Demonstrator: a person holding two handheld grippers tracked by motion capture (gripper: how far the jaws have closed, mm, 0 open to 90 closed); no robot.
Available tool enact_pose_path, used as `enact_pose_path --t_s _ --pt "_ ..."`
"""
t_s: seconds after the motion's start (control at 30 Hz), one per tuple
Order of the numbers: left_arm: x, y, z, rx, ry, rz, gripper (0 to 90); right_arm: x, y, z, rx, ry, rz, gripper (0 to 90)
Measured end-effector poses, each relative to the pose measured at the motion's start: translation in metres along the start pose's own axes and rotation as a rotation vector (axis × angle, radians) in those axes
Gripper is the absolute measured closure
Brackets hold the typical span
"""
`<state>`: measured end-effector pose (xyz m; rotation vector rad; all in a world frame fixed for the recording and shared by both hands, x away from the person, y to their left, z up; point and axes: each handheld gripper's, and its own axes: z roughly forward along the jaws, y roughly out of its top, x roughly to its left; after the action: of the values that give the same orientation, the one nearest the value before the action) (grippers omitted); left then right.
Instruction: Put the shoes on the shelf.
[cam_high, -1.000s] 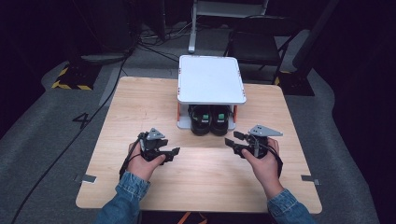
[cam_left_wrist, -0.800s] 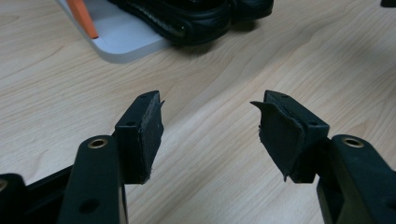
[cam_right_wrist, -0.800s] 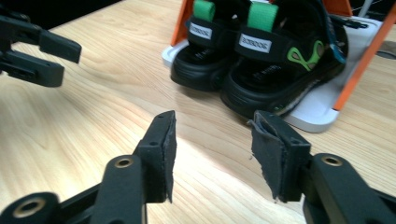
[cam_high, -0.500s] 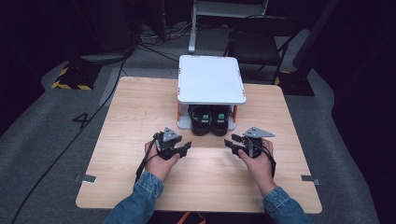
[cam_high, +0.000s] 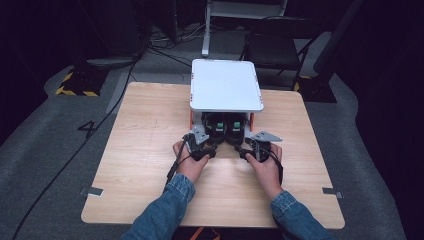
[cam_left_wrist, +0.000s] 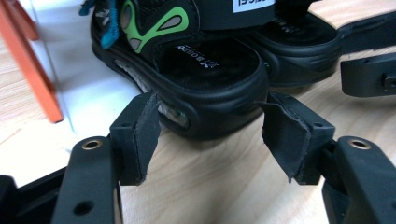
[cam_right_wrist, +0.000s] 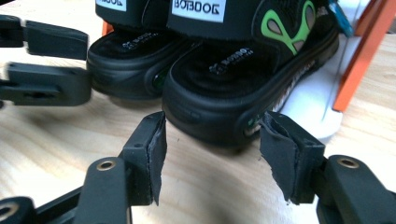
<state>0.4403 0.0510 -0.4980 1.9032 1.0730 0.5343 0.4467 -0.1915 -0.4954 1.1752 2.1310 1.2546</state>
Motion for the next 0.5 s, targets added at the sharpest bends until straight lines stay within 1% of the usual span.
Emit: enact_pose_path --t_s 0.03,0.07,0.1,0.13,0.17,0.2,0.23,0.27,0.3,0.33,0.37,0.43,0.47,0.5 --pt "0.0 0.002 0.002 0.008 -0.007 0.005 41.7 -0.001 0.001 0.002 0.0 0.003 -0.004 41.7" --pt "0.0 0.002 0.002 0.008 -0.007 0.005 40.8 -0.001 0.002 0.005 0.007 0.005 -0.013 40.7" --pt "0.001 0.004 0.006 0.011 -0.01 -0.017 38.5 -0.002 0.003 0.006 0.01 -0.005 -0.028 42.0" --pt "0.002 0.004 0.007 0.01 -0.018 -0.047 38.1 -0.004 0.004 0.008 0.013 -0.012 -0.044 41.2" --pt "0.002 0.004 0.007 0.01 -0.018 -0.047 38.2 -0.007 0.006 0.009 0.02 0.0 -0.044 40.4" --pt "0.003 0.005 0.008 0.004 -0.018 -0.06 38.2 -0.007 0.006 0.009 0.02 0.0 -0.044 40.4" --pt "0.006 0.006 0.01 0.004 -0.02 -0.05 40.1 -0.011 0.01 0.013 0.022 0.007 -0.047 40.6" --pt "0.006 0.006 0.01 0.004 -0.02 -0.05 40.9 -0.011 0.01 0.013 0.022 0.007 -0.047 40.6" --pt "0.009 0.009 0.013 0.008 -0.022 -0.046 41.4 -0.014 0.013 0.018 0.026 0.014 -0.059 41.0" --pt "0.012 0.011 0.014 0.012 -0.019 -0.039 41.4 -0.014 0.013 0.018 0.026 0.014 -0.059 41.0" --pt "0.015 0.013 0.017 0.014 -0.025 -0.047 41.8 -0.016 0.015 0.02 0.027 0.014 -0.06 41.0" --pt "0.021 0.018 0.025 0.017 -0.025 -0.045 42.4 -0.021 0.019 0.027 0.031 0.017 -0.071 41.1" --pt "0.022 0.019 0.026 0.016 -0.022 -0.05 43.1 -0.024 0.022 0.031 0.025 0.017 -0.067 41.1" --pt "0.026 0.021 0.03 0.029 -0.024 -0.049 43.7 -0.029 0.026 0.036 0.024 0.017 -0.067 41.1"
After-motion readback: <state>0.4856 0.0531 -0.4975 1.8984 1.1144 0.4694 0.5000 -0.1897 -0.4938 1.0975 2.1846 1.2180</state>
